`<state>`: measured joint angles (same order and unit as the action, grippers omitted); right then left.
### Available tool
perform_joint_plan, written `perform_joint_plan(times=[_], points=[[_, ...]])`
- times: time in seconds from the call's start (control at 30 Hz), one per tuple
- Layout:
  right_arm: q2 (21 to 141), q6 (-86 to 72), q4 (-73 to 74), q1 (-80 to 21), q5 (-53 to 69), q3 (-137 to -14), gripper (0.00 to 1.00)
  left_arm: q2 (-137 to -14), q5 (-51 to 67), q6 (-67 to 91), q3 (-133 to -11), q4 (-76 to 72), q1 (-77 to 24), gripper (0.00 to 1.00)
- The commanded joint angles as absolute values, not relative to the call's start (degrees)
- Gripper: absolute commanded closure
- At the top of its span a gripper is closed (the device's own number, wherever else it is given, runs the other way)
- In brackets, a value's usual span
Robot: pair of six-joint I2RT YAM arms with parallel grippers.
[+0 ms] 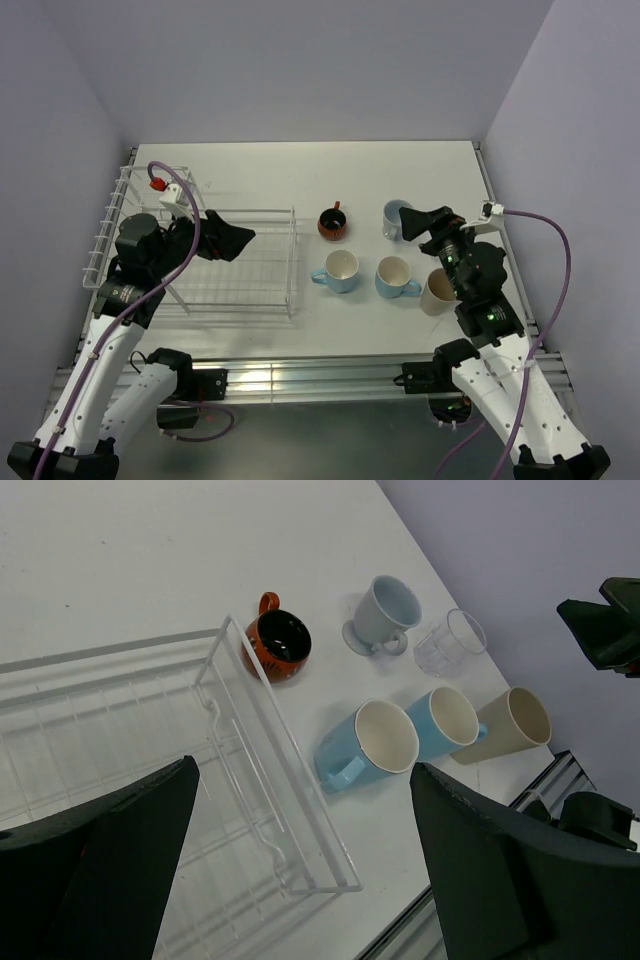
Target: Load the cups into the dish rack
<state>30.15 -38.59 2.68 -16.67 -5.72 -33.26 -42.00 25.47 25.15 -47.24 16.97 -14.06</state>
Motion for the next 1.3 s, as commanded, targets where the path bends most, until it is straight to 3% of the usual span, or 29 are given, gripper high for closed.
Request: perform_joint_plan(times=[0.0,0.73,0.9,1.27], points=[[30.59,-36.74,4.74,-16.35,-8.43,-36.74,0.00,-41.92,26.46,24.87,-47.64,14.77,-14.33,0.06],[37.97,-31.91,9.49,-16.35,-5.02,-41.31,0.00,-42.45,25.31,24.70,-47.72,15.38,-15.03,0.06],[41.21,-29.18,9.75,-18.98,-1.14,-42.36,0.12,-43.07,25.14,24.87,-47.81,15.64,-15.03,0.06],[55.79,-23.83,14.23,-41.73,-15.11,-48.69,0.28,-43.24,24.17,24.96,-47.81,15.91,-15.12,0.06]])
